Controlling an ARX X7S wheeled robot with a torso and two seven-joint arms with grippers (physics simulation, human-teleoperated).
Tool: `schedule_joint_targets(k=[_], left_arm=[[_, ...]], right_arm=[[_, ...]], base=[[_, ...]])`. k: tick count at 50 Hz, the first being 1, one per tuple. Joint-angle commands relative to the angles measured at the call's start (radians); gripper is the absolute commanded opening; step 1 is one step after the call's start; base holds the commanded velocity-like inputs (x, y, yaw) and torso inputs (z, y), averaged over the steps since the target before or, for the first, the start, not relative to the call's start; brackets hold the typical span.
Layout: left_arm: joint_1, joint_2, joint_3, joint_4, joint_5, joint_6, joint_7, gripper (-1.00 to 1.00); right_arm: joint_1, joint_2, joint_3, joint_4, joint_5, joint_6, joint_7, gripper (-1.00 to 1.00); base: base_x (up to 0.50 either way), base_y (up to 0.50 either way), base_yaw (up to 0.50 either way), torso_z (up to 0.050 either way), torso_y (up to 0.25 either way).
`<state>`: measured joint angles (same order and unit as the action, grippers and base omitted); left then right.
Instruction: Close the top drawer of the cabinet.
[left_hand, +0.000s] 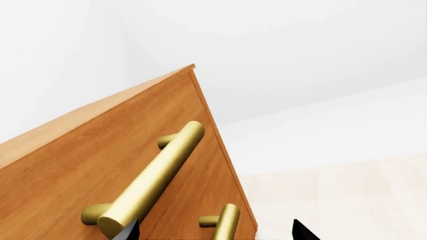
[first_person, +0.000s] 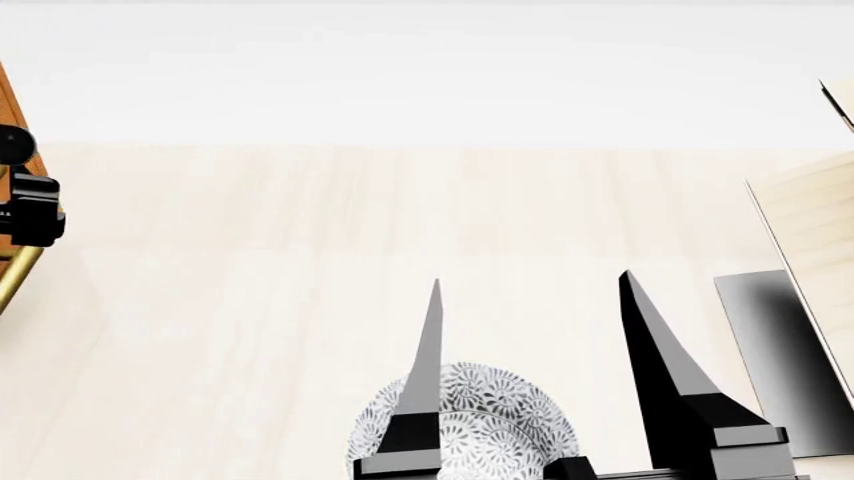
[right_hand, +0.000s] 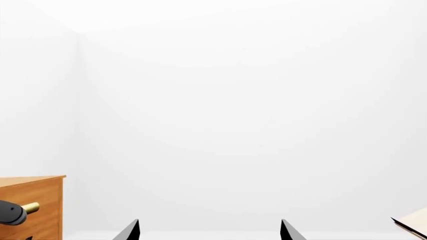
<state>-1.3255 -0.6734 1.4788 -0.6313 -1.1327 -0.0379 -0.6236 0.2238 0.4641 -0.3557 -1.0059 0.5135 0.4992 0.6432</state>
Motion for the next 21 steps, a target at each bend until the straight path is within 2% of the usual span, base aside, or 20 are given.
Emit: schedule_joint_targets(k=[1,11,21], left_arm=[[-0.019,-0.057,-0.014,0.006,-0.025,-0.046,-0.03,1.0],[-0.023,-0.11,-0.03,0.032,-0.046,-0.059,-0.049,1.0],[-0.024,-0.121,-0.03,0.055,-0.043,-0.066,-0.064,1.0]], right_arm=[[0.004,0.008,-0.012,0.006,0.003,-0.009,0.007,1.0],[0.006,0.013,-0.026,0.011,0.0,-0.016,0.012,1.0],[0.008,0.019,-0.034,0.01,0.003,-0.019,0.02,1.0]], base=[[0.0,0.0,0.0,0.0,0.0],[0.0,0.0,0.0,0.0,0.002],[0.0,0.0,0.0,0.0,0.001]])
